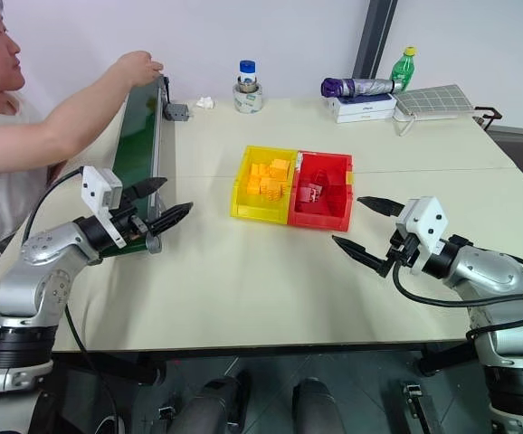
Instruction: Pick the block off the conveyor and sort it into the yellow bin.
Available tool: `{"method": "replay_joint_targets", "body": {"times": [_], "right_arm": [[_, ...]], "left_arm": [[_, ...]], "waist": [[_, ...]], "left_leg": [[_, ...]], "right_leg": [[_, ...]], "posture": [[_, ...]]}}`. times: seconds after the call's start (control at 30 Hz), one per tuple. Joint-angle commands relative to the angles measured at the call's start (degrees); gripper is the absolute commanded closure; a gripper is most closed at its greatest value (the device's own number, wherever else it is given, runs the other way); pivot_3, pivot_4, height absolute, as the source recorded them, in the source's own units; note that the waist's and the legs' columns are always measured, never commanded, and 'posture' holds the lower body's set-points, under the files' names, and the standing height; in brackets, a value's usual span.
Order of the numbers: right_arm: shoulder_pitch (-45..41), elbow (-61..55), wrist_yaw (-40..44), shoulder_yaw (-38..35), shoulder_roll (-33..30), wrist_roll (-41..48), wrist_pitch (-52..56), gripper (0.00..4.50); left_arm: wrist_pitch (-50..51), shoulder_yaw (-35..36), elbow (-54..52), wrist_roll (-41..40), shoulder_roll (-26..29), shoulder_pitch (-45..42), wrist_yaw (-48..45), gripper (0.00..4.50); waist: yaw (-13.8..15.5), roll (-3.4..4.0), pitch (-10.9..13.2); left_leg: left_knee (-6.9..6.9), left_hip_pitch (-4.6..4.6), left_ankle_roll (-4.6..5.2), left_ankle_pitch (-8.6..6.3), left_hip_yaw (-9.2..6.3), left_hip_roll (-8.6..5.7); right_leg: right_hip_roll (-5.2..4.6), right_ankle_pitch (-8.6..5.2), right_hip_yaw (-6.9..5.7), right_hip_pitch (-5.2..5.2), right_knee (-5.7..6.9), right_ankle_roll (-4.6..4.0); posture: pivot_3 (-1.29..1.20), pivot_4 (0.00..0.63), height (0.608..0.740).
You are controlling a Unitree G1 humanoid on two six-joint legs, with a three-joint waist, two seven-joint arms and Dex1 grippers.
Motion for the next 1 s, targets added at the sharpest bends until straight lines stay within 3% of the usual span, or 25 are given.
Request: {"method": "replay_joint_targets", "body": {"times": [0.03, 1.0], "right_arm": [[-1.3, -0.5, -0.6, -0.3, 0.5, 0.3, -1.2, 0.0], [-1.9, -0.9, -2.4, 3.6, 3.7, -0.7, -2.3, 0.0]], "left_arm": [[-1.0, 1.2, -1.5, -1.1, 0.3, -0.3, -0.6, 0.04], [2.6, 3.2, -7.3, -2.7, 1.0, 2.1, 3.0, 0.04]], "waist": [[0.0, 0.0, 0.0], [0.0, 0.0, 0.0]], "left_leg": [[0.0, 0.0, 0.0, 0.0, 0.0, 0.0], [0.06, 0.0, 0.0, 0.0, 0.0, 0.0]], "right_leg": [[0.0, 0.0, 0.0, 0.0, 0.0, 0.0], [0.01, 0.0, 0.0, 0.0, 0.05, 0.0]], "posture": [[0.0, 0.15, 0.74], [0.0, 0.15, 0.74]]}}
